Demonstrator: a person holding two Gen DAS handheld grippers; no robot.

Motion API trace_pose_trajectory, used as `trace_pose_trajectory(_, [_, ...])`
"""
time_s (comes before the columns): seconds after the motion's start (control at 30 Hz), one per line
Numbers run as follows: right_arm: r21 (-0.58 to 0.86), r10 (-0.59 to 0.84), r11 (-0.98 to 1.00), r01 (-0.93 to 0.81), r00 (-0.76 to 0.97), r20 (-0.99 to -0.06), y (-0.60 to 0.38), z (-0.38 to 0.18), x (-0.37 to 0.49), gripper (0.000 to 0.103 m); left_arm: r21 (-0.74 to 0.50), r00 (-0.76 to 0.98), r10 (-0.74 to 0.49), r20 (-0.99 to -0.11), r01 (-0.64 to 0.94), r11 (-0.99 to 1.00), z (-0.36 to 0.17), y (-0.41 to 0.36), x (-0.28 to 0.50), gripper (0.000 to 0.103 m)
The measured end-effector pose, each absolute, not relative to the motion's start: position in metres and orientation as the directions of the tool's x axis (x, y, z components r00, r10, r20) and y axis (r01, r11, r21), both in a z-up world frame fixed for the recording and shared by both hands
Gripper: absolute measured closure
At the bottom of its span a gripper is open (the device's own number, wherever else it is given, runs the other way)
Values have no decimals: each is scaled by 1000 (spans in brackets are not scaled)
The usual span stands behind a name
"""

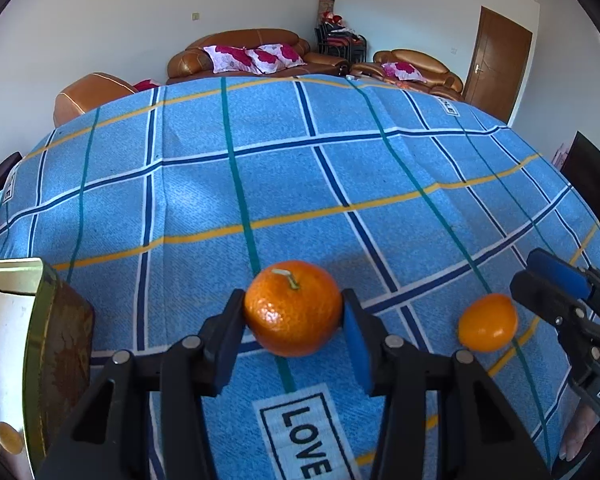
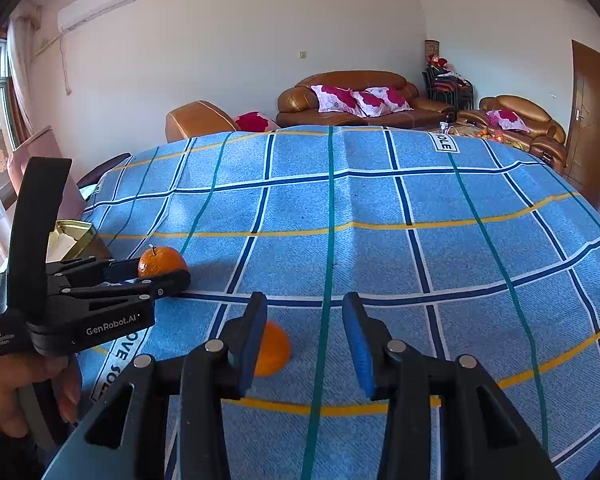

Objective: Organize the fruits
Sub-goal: 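Grasp an orange with the left tool while the right tool grasps another orange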

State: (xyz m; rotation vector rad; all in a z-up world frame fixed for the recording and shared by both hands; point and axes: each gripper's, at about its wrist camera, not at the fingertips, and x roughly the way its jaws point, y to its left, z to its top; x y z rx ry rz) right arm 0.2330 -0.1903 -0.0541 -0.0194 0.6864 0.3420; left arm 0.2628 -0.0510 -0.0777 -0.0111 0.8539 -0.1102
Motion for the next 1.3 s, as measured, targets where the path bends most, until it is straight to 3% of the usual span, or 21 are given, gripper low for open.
trace_pose_trajectory(0.13, [76,331,925,-372,693,-641,-176,-57,226,53,-48,673,-94,-733,87,995,-74,-43,244,55])
trace_pose_trajectory(0.53, [37,250,944,-327,640,-727,-173,-73,240,53,-71,690,-122,-714,102,992,-70,-39,236,55])
trace_pose_trajectory(0.87, [36,247,942,-333,617,-747,-170,-77,243,52,-68,674,-124,-728,108,992,-73,-41,239,55])
trace_pose_trajectory(0.97, [29,236,945,-325,618,-750,-169,-77,243,45,-66,673,-124,-729,111,992,-73,-42,239,55])
trace_pose_trajectory(1.3, [17,227,947,-322,628,-744,-167,-74,250,42,-64,672,-127,-729,118,991,-72,-44,239,55])
